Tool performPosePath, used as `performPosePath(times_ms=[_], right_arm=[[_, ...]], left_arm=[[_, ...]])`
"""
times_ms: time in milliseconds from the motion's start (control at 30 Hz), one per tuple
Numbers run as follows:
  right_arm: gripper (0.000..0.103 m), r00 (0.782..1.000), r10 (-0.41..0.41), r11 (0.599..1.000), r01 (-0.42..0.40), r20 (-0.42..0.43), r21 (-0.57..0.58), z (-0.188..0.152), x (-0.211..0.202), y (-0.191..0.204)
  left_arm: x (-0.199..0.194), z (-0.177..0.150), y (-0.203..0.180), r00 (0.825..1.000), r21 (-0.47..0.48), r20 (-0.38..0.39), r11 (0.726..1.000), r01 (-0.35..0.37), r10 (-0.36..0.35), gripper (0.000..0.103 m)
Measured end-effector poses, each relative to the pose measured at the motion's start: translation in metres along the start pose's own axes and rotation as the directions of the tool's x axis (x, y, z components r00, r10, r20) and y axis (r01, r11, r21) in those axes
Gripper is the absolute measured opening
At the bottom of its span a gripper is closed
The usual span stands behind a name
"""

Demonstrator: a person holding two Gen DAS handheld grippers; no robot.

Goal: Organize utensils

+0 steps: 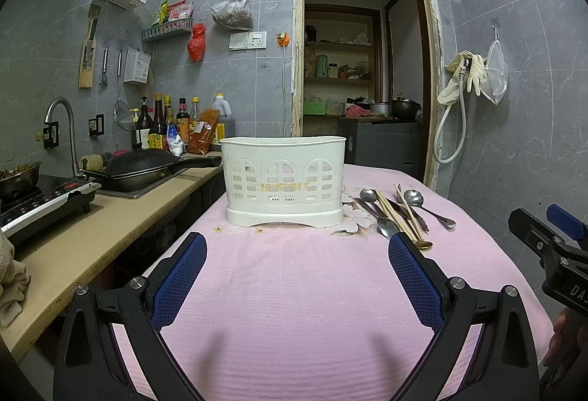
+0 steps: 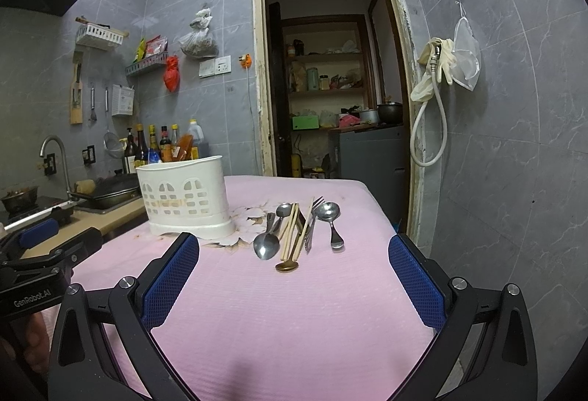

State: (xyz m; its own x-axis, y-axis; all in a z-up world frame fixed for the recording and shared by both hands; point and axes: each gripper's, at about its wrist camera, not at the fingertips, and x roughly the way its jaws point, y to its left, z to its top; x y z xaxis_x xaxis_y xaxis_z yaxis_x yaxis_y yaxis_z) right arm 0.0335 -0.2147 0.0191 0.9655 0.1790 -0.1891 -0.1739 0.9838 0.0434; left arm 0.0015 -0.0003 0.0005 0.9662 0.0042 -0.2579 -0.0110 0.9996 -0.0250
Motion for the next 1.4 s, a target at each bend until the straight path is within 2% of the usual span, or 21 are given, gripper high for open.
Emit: performPosePath(times_ms=[733, 933, 967, 1200, 1400], right_arm=[[0.103, 1.000, 0.000, 1.000, 0.000, -0.007, -0.005, -0.008, 0.001, 0.011], [0.103, 0.998, -0.066, 0.998, 0.066, -0.022, -0.022, -0.013, 0.001, 0.020], [0.103, 0.997, -0.079, 0.997, 0.078, -0.024, -0.028, -0.012, 0.002, 0.019], [0.103, 0.996, -0.091, 0.995, 0.090, -0.023, -0.040, -0.007, 0.003, 0.011], [0.103, 0.996, -0.080, 0.996, 0.079, -0.027, -0.049, 0.001, 0.008, 0.008]], left_arm=[[-0.001, -0.001, -0.003, 1.000, -0.001, -0.006, 1.000, 0.000, 0.000, 0.097], [0.000, 0.000, 0.000, 1.000, -0.024, 0.018, 1.000, -0.019, 0.019, 0.097], [0.003, -0.008, -0.001, 1.000, -0.028, 0.022, 0.999, -0.018, 0.019, 0.097], [0.006, 0.007, 0.008, 1.000, -0.065, 0.011, 0.998, -0.022, 0.022, 0.097], [0.012, 0.018, 0.003, 1.000, -0.035, 0.024, 0.999, -0.018, 0.018, 0.097]])
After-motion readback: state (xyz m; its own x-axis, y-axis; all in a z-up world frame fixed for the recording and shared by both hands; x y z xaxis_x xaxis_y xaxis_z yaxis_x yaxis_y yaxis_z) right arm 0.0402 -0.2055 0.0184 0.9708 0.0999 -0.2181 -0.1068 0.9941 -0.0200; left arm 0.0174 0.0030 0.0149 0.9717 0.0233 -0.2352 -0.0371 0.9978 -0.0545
